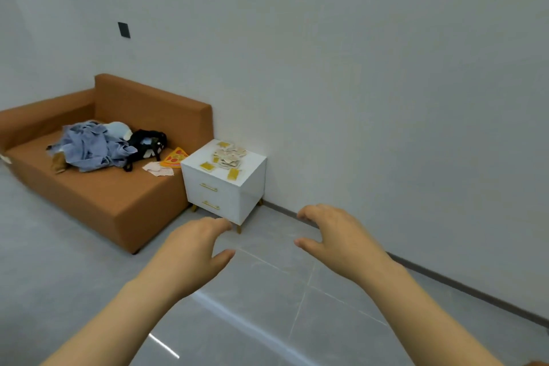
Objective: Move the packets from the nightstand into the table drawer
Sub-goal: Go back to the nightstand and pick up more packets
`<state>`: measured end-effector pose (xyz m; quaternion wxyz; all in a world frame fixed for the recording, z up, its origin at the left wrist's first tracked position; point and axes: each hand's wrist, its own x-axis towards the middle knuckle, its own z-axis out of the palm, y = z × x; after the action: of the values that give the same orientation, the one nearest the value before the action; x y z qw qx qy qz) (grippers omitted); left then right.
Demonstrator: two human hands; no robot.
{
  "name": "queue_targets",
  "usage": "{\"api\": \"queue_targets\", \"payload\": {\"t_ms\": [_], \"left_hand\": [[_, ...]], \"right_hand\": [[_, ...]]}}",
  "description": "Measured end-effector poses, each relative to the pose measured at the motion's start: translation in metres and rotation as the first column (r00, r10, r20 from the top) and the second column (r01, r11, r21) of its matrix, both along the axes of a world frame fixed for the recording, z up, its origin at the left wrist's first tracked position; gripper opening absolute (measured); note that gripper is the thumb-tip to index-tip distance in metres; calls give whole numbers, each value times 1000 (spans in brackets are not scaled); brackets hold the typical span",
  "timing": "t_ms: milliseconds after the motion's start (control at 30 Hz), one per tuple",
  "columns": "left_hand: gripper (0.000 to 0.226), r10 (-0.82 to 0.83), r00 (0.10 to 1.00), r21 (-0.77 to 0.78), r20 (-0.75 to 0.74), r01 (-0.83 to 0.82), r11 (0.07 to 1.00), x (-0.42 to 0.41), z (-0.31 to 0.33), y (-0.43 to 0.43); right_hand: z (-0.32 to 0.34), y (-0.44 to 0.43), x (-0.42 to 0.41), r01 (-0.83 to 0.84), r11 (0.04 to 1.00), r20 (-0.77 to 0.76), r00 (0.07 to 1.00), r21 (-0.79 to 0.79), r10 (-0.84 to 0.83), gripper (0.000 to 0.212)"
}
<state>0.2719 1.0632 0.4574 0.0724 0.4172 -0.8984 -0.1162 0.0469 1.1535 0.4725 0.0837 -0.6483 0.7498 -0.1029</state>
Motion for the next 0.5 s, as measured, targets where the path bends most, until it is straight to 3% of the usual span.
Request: {"api": "queue_targets", "payload": {"t_ms": [500], "left_hand": [[47, 130, 991, 48, 39, -132, 990, -18, -33, -278]], "right_hand": [[-42, -289, -37, -53, 992, 54, 997, 110, 48, 46]]}}
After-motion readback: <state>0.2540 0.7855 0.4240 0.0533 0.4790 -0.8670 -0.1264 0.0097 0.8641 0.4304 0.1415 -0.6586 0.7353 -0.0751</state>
